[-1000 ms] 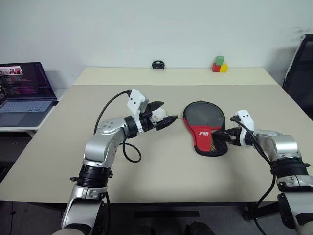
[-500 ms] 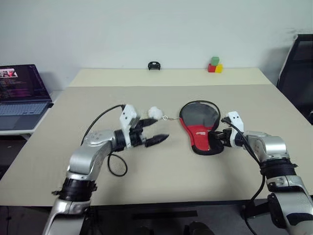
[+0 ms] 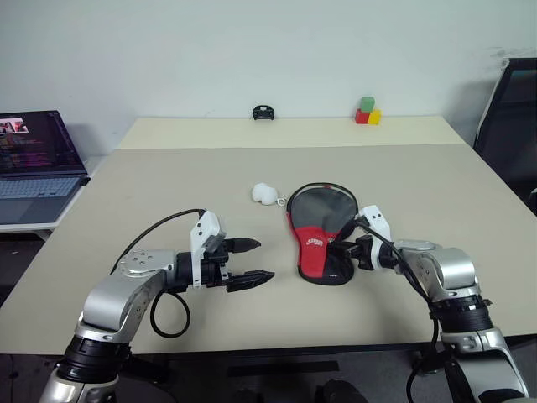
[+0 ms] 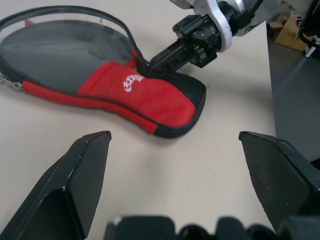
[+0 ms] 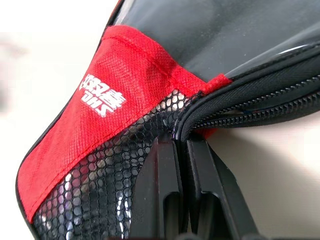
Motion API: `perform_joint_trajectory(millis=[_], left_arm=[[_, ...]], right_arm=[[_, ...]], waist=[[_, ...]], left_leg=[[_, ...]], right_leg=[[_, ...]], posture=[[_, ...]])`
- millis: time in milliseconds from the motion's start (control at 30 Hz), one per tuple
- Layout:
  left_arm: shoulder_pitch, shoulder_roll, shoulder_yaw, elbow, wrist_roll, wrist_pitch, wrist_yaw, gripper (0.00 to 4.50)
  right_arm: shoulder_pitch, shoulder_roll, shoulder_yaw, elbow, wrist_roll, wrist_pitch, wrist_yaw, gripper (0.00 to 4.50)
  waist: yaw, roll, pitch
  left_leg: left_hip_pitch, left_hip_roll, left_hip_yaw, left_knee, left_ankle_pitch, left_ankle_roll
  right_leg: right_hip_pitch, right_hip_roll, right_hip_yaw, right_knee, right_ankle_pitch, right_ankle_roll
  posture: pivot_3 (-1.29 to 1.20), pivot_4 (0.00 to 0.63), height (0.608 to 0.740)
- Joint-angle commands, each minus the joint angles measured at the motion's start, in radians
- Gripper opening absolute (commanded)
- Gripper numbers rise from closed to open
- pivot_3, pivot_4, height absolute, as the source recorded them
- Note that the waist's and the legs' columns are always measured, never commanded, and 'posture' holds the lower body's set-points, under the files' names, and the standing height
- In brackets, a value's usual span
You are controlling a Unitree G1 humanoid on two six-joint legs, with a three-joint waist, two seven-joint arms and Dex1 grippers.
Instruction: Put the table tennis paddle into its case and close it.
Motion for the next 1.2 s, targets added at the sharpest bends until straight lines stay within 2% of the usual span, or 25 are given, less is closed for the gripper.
perform_joint_trajectory(millis=[33,233,533,800,1100,1200], left_arm=[[0.019,0.017,0.012,-0.064,-0.041,0.011,-0.008,4.50],[0.030,0.035,-0.002,-0.077,-0.049,0.015,-0.022,4.50],[0.045,0.057,-0.014,-0.088,-0.049,0.010,-0.042,4.50],[0.040,0.059,-0.024,-0.084,-0.044,0.007,-0.048,4.50],[0.031,0.058,-0.033,-0.072,-0.037,-0.002,-0.050,4.50],[0.036,0.057,-0.033,-0.070,-0.034,-0.009,-0.048,4.50]], right_arm=[[0.045,0.011,0.060,-0.110,0.068,0.056,0.031,0.04],[0.114,-0.013,0.075,-0.240,0.119,0.122,0.033,0.04],[0.256,-0.061,0.025,-0.432,0.214,0.240,-0.002,0.04],[0.327,-0.031,-0.032,-0.524,0.274,0.318,-0.068,0.04],[0.343,0.042,-0.069,-0.503,0.252,0.337,-0.192,0.04],[0.363,0.059,-0.111,-0.505,0.218,0.333,-0.263,0.81]], waist=[[0.000,0.000,0.000],[0.002,0.000,0.000],[0.016,0.000,0.000],[0.025,0.000,0.000],[0.024,0.000,0.000],[0.024,-0.001,-0.001]], left_leg=[[0.000,0.000,0.000,0.000,0.000,0.000],[0.000,0.000,-0.001,0.000,0.000,0.000],[-0.001,0.000,-0.001,0.000,0.000,0.000],[-0.001,-0.001,-0.001,0.000,0.000,0.000],[-0.001,-0.001,-0.001,0.000,0.000,0.000],[0.000,-0.001,-0.001,0.000,0.000,0.000]], right_leg=[[0.000,0.000,0.000,0.000,0.000,0.000],[0.000,0.000,-0.001,-0.001,0.000,0.000],[0.000,0.000,-0.001,-0.001,0.000,0.000],[0.000,0.000,-0.001,-0.001,0.000,0.000],[0.000,0.000,-0.001,-0.001,0.000,0.000],[0.001,0.000,-0.001,0.000,0.000,0.000]], posture=[[0.00,0.150,0.740],[0.00,0.150,0.740],[0.00,0.150,0.740],[0.00,0.150,0.740],[0.00,0.150,0.740],[0.00,0.150,0.740]])
